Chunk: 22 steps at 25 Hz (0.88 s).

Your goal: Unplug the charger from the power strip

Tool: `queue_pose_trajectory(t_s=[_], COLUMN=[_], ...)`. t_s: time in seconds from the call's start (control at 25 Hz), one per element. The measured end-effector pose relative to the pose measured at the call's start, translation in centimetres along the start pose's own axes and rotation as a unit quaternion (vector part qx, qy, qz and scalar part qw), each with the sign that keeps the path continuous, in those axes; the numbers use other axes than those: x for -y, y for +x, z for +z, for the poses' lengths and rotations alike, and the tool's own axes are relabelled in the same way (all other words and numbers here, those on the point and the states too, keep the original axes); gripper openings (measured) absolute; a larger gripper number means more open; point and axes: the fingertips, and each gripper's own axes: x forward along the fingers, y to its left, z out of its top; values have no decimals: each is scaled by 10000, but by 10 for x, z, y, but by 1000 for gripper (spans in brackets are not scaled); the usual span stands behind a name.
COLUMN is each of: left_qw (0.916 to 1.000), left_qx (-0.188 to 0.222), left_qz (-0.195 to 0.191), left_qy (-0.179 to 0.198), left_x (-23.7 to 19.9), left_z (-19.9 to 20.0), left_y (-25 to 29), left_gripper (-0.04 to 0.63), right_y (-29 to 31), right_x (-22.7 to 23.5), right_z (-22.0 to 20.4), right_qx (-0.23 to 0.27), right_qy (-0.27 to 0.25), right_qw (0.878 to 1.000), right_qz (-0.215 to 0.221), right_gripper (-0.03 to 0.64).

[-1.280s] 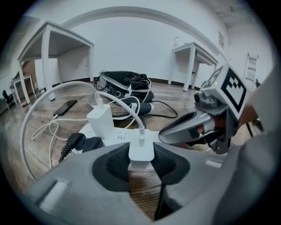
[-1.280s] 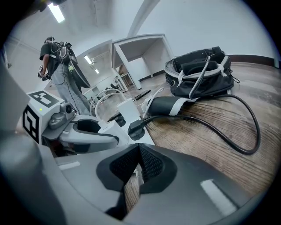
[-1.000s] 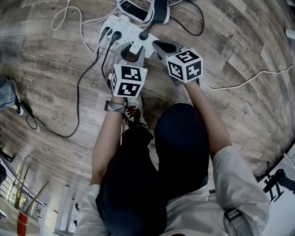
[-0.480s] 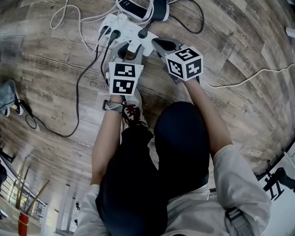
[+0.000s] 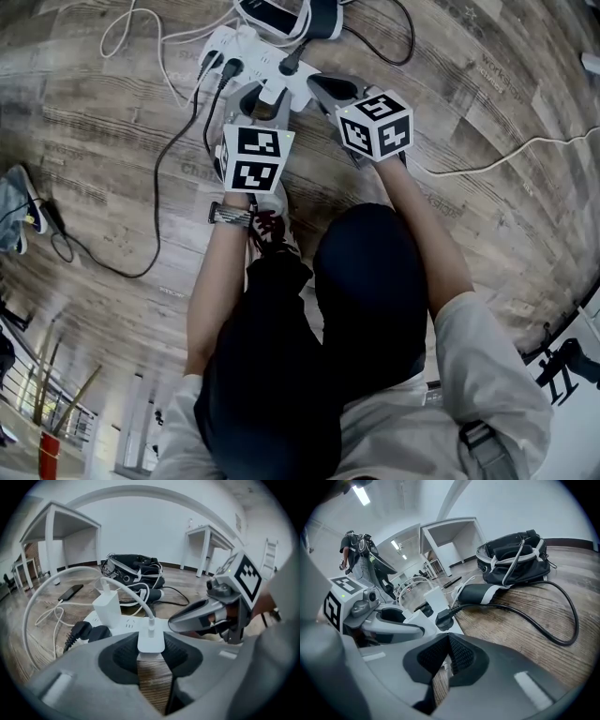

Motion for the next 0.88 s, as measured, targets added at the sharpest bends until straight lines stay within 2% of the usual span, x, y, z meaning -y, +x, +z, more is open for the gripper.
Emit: queue_pose_trajectory(t_s=[0.08,0.12,0.36,0.56,0.68,0.88], left_qw=[9993,9991,9999,9999,9993,9912], left_qx=[61,72,-13,171,207,270], left_qz=[-90,-101,5,24,-139,-830], left_qy=[-354,-409,107,-2,-282,-994], left_x=[-3,-3,2,-1,0,14], left_z=[-1,-1,0,8,11,6], left_y=[-1,-1,-3,-10,-12,-12], left_gripper=[141,143,138,138,138,138], right_y=[0,0,0,1,0,0], right_x=[0,0,0,1,1,0], right_z=[0,0,-2,-2,-1,-1], right_qx=[0,1,-3,-3,16,35], right_qy=[-7,-9,0,2,7,32], right_qw=[10000,10000,10000,10000,10000,10000], right_qz=[6,5,-4,-16,-29,-1], right_gripper=[2,2,2,2,2,2])
